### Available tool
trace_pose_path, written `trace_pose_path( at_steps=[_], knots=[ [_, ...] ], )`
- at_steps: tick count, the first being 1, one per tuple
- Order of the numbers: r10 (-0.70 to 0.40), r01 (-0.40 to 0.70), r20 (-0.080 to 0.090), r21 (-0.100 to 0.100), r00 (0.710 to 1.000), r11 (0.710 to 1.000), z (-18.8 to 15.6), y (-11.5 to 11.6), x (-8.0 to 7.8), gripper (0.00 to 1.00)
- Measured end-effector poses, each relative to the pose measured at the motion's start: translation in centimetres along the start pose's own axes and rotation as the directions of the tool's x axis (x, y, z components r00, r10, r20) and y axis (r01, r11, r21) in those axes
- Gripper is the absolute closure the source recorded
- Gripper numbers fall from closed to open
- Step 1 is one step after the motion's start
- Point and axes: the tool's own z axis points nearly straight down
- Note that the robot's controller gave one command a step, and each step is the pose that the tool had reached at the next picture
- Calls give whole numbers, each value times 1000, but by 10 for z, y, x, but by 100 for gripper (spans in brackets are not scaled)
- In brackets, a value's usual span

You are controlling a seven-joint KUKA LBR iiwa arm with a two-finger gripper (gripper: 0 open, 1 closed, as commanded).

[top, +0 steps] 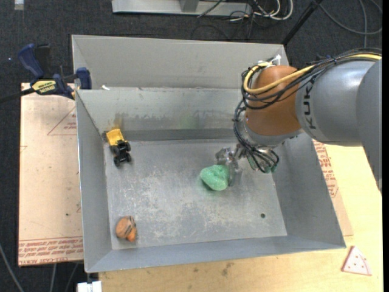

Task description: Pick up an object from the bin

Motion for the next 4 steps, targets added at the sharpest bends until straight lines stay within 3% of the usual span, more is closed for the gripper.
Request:
trace_pose_path(
  at_steps=[2,4],
  knots=[
    [0,0,-9,-2,1000,1000,-26,1,2,100],
    [1,-1,1,1,1000,1000,-68,1,1,100]
  ],
)
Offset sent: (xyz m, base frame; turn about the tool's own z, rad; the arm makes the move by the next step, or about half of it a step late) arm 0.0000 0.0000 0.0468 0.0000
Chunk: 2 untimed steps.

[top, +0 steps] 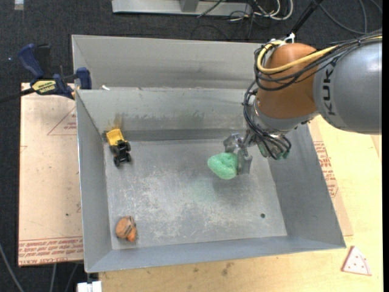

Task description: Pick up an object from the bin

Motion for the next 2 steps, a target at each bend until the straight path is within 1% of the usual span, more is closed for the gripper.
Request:
trace_pose_path(
  at_steps=[1,2],
  knots=[
    [0,0,3,1,1000,1000,-9,0,-1,100],
    [0,0,1,1,1000,1000,-15,0,-1,100]
  ],
)
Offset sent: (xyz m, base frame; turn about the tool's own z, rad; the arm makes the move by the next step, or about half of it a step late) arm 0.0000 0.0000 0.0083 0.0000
